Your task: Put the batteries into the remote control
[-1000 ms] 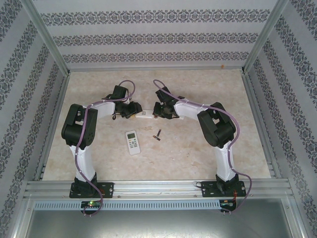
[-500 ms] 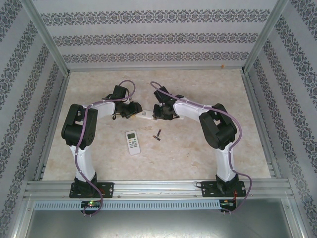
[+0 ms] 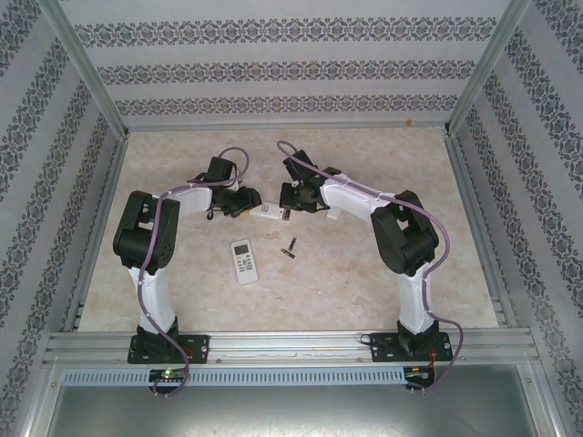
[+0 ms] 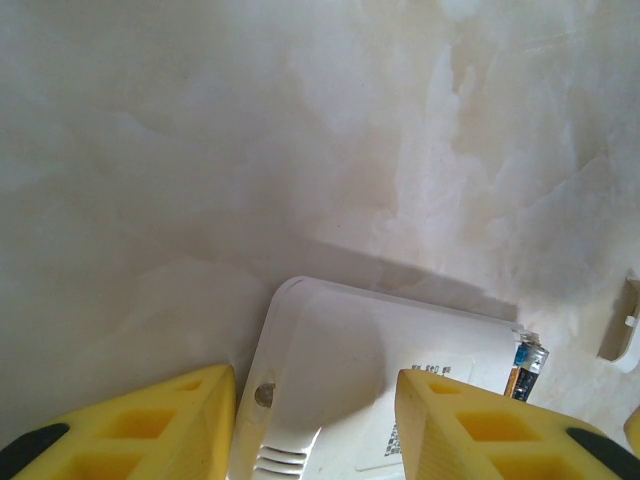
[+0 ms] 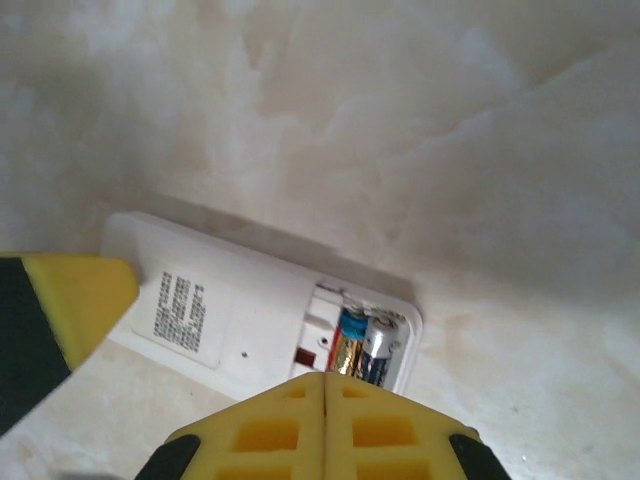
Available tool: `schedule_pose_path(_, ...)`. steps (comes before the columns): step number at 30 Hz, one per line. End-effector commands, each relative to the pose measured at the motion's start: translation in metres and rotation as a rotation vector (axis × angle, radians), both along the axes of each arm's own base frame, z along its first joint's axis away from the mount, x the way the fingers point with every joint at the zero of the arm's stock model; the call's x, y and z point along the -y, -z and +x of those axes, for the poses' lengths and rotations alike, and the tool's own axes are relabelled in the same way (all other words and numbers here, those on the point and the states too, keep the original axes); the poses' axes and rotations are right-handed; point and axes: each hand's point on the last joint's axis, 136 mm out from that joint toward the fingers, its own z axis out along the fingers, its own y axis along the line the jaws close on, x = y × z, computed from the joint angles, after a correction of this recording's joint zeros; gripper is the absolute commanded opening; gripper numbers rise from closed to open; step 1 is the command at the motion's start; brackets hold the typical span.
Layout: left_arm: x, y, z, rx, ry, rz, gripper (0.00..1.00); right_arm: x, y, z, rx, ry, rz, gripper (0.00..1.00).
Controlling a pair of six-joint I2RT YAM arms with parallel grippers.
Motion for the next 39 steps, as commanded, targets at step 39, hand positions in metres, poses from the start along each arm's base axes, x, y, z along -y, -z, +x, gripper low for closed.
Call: schedule_pose_path(39, 0.006, -0.036, -0.011, 0.067, 0.059, 0.033, 0.72, 0.013, -0.044, -0.001, 0.135, -0.082, -0.012, 0.18)
